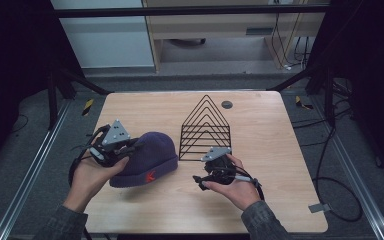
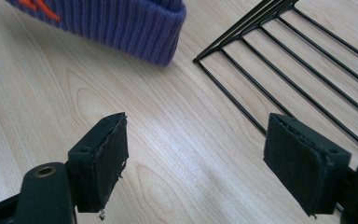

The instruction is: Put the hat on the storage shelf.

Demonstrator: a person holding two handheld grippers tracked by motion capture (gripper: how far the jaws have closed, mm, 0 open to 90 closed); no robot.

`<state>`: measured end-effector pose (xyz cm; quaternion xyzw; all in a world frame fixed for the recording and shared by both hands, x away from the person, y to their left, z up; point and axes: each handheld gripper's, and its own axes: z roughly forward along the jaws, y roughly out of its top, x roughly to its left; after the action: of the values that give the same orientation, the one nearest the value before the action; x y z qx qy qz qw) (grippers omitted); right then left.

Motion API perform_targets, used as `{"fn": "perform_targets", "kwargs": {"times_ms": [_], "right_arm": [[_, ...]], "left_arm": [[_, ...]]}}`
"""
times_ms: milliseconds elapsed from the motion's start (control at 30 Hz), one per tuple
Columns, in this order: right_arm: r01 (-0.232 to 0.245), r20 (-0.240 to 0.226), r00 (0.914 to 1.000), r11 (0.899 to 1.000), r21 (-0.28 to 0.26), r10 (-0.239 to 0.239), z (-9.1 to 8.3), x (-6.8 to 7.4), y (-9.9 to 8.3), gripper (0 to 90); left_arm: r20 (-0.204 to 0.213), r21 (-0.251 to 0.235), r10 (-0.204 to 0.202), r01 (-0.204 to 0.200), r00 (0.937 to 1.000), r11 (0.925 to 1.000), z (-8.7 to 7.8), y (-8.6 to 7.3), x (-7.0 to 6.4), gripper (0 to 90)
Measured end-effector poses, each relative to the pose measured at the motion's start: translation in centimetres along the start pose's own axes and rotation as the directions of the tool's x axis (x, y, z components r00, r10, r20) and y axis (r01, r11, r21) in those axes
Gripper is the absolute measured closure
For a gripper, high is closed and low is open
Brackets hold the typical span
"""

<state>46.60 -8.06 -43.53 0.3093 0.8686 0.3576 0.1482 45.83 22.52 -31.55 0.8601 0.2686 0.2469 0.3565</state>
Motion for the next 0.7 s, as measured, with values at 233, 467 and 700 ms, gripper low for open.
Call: {"fn": "perform_targets", "kwargs": {"times_ms": [233, 467, 700], "right_arm": [[0.01, -0.001, 1.0, 1.0, 0.001, -0.01, -0.2, 0.1, 0.6, 21.6], [0.023, -0.003, 0.9997, 1.0, -0.007, -0.023, -0.7, 0.2, 1.7, 20.3], [0.044, -0.013, 0.999, 0.999, -0.018, -0.044, -1.1, 0.5, 3.0, 19.6]], "left_arm": [[-0.011, -0.024, 0.0, -0.001, 0.9999, 0.9997, -1.4, 1.0, 1.1, 80.7], [-0.019, -0.056, 0.014, -0.015, 0.9997, 0.9983, -2.6, 2.3, 1.6, 80.7], [-0.023, -0.076, 0.029, -0.03, 0.9993, 0.9966, -3.4, 3.6, 1.8, 80.6]]}}
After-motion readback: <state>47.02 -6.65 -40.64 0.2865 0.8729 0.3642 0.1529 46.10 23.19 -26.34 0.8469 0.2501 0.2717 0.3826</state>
